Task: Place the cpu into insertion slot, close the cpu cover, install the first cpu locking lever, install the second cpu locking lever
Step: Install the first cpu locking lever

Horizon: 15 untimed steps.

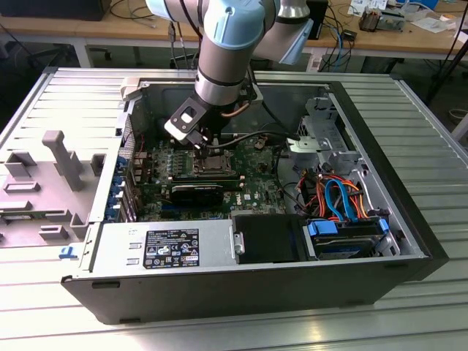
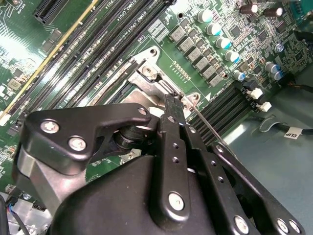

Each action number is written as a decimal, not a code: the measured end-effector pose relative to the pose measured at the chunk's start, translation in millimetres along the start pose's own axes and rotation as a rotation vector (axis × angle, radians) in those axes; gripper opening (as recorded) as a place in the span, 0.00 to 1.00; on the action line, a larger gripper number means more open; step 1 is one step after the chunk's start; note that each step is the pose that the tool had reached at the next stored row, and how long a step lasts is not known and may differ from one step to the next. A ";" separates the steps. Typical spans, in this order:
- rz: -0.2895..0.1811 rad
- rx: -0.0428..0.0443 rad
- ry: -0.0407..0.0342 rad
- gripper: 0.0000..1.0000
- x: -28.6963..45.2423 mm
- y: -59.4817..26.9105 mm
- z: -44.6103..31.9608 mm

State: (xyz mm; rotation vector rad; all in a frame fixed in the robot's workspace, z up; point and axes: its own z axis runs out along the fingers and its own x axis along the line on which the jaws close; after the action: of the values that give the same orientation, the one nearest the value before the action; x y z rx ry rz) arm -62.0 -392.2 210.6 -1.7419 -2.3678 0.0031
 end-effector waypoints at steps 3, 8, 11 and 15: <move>-0.004 0.0007 -0.0005 0.11 0.0 0.0 0.0; -0.012 0.0019 -0.0015 0.11 0.0 0.0 0.0; -0.015 0.0025 -0.0019 0.11 0.0 0.0 0.0; -0.023 0.0038 -0.0028 0.11 0.0 0.0 0.0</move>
State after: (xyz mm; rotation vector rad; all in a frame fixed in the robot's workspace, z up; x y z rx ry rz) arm -62.0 -392.2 210.6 -1.7138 -2.3882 0.0067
